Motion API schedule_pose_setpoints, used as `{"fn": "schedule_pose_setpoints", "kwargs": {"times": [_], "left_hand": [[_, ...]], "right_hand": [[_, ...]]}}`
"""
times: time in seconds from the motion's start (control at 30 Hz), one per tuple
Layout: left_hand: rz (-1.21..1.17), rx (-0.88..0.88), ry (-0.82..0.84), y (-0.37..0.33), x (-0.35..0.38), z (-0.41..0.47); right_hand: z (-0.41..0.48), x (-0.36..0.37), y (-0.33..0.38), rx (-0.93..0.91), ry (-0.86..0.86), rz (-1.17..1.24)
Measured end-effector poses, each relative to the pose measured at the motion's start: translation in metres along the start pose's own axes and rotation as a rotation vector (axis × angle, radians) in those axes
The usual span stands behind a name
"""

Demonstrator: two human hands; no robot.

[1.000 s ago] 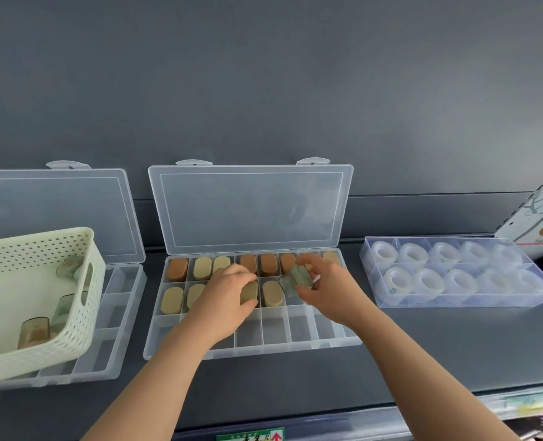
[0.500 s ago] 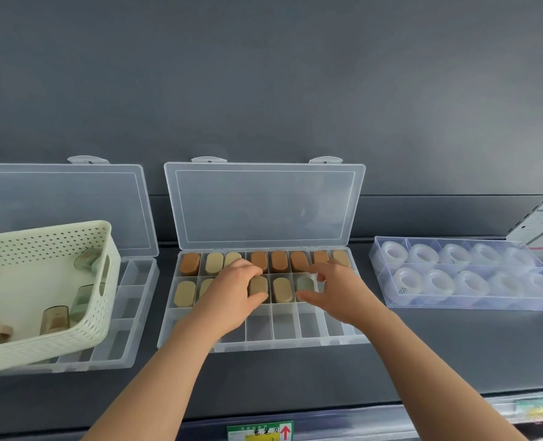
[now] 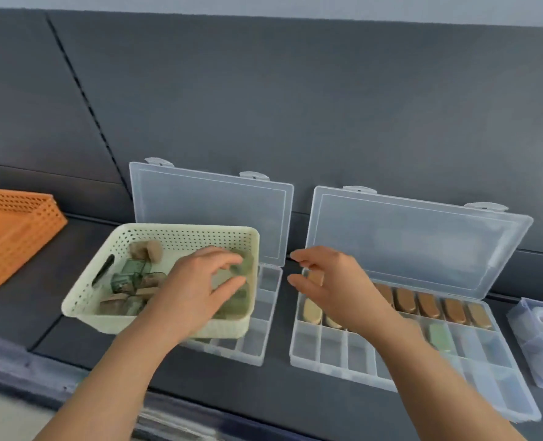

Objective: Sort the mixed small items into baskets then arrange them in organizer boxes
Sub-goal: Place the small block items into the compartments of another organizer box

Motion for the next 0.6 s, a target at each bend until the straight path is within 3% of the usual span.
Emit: {"fn": "schedule_pose_setpoints", "kwargs": {"times": [0.13, 0.3, 0.43, 0.6], "left_hand": [[0.074, -0.148, 0.043, 0.089, -0.047, 0.014], [0.289, -0.211, 0.308, 0.164, -0.041, 0.04], [0.353, -0.173, 0.483, 0.184, -0.018, 0.05], [0.334, -0.083, 0.463, 0.183, -0.021, 0.055]], "right_hand": [[0.048, 0.055, 0.045, -0.015, 0.106, 0.118], [0.085, 0.121, 0.066, 0.048, 0.263, 0.144], [0.095, 0.153, 0.065, 0.119, 0.353, 0.131], [0.094, 0.185, 0.074, 0.153, 0.471, 0.119]]}}
Point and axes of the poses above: each hand's wrist, its own z-axis towards the middle knuckle, its own x-axis out of the palm, y = z × x, the point moved 10 cm from there along z, towards the middle knuckle, and after that the axes turned 10 degrees about -x, right-handed, at the moved point
